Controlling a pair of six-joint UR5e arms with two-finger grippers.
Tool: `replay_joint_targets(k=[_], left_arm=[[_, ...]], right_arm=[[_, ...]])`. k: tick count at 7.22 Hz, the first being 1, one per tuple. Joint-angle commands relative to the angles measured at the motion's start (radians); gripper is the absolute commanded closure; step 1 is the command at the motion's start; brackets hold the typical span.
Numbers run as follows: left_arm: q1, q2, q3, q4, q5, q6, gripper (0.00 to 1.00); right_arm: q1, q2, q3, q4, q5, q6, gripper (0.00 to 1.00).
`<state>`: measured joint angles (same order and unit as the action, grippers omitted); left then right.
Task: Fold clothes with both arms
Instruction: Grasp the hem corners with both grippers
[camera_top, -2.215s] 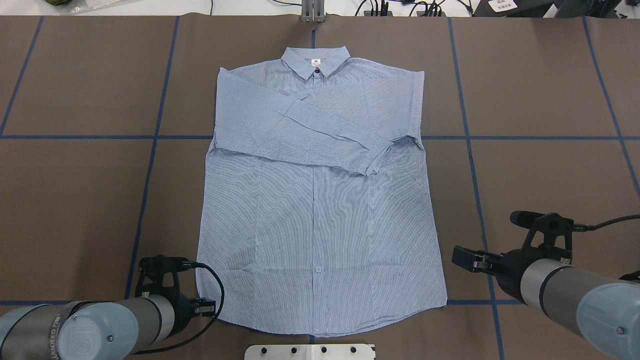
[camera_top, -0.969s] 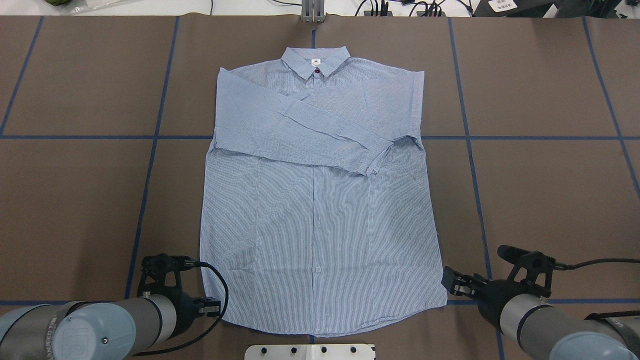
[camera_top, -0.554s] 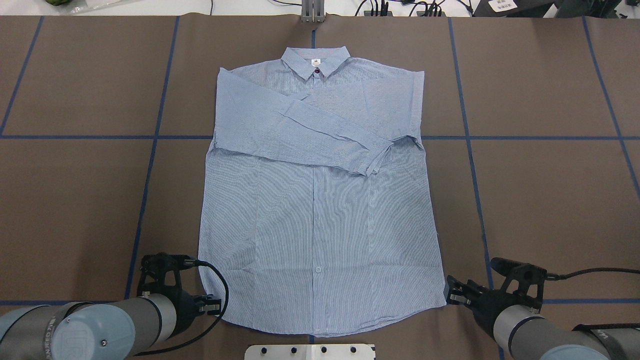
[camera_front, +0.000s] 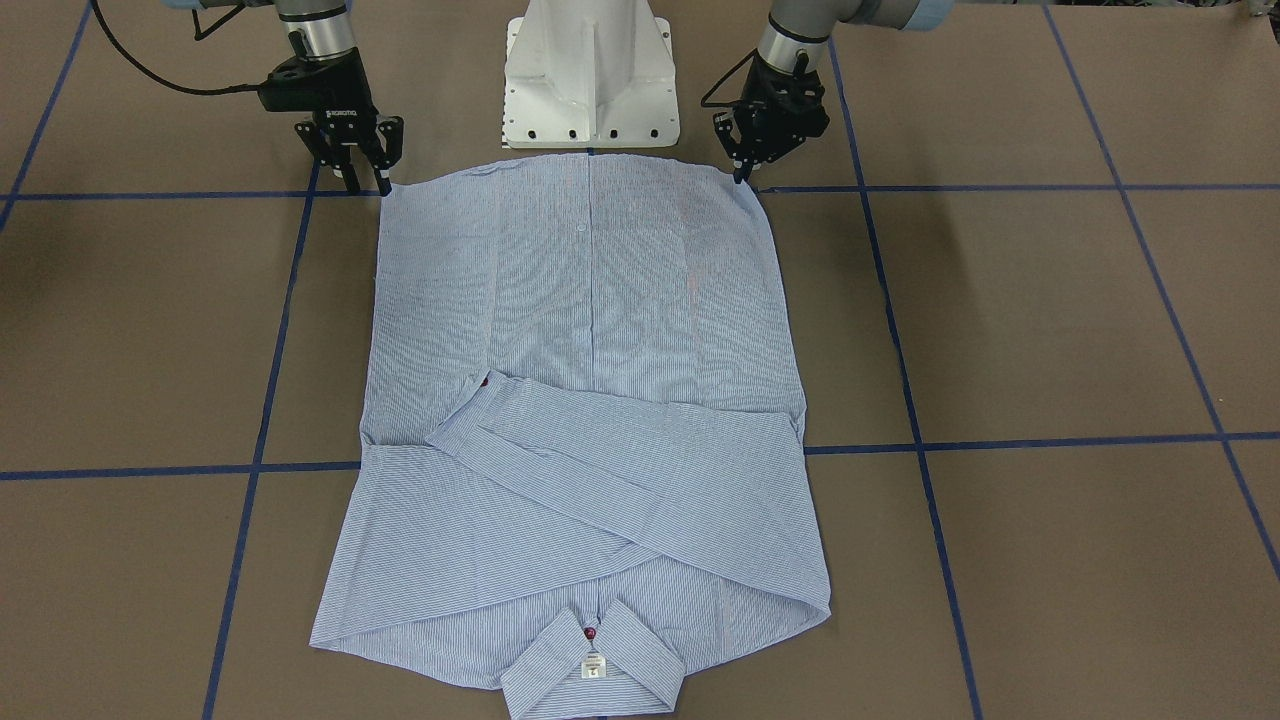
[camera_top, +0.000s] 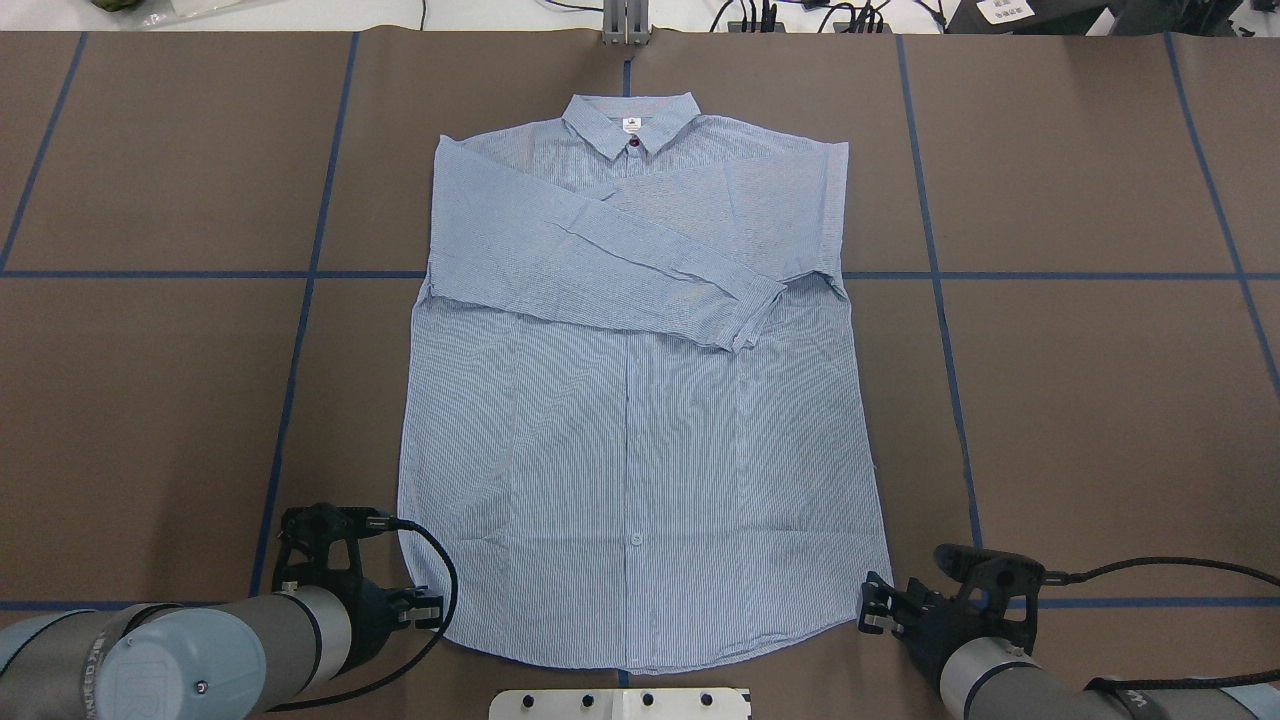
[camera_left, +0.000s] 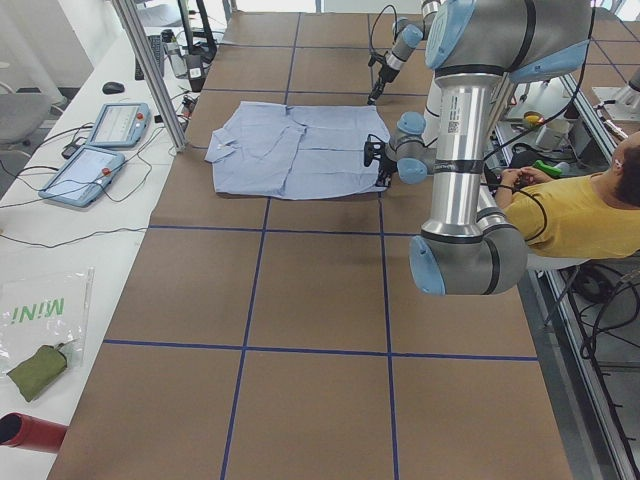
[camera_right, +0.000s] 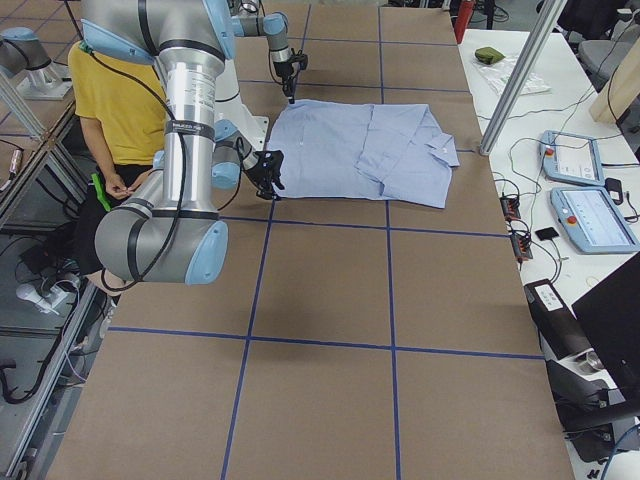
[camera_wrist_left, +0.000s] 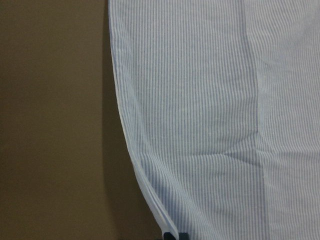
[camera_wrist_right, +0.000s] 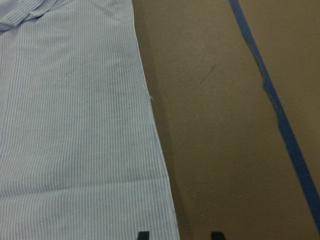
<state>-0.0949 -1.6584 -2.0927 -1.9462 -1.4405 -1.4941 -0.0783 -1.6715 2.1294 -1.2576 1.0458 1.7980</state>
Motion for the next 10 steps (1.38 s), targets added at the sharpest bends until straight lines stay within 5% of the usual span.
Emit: replay_joint_targets(k=[1,3,7,9,10], left_arm=[[0.000,0.000,-0.001,0.000,0.000,0.000,1.00],[0.000,0.002,0.000,0.000,0.000,0.000,1.00],[-0.002,0.002,-0.001,0.001,0.002,0.000,1.00],[-0.003,0.000,0.000,0.001,0.002,0.003,1.00],[-0.003,0.000,0.000,0.000,0.002,0.003,1.00]], right_arm=[[-0.006,0.032,-0.008,-0.077,-0.004,0.000,0.49],[-0.012,0.015,-0.011,-0.077,-0.007,0.000,0.49],[-0.028,0.030,-0.023,-0.077,-0.012,0.000,0.65],[-0.028,0.039,-0.020,-0.077,-0.012,0.000,1.00],[-0.028,0.039,-0.019,-0.077,-0.012,0.000,1.00]])
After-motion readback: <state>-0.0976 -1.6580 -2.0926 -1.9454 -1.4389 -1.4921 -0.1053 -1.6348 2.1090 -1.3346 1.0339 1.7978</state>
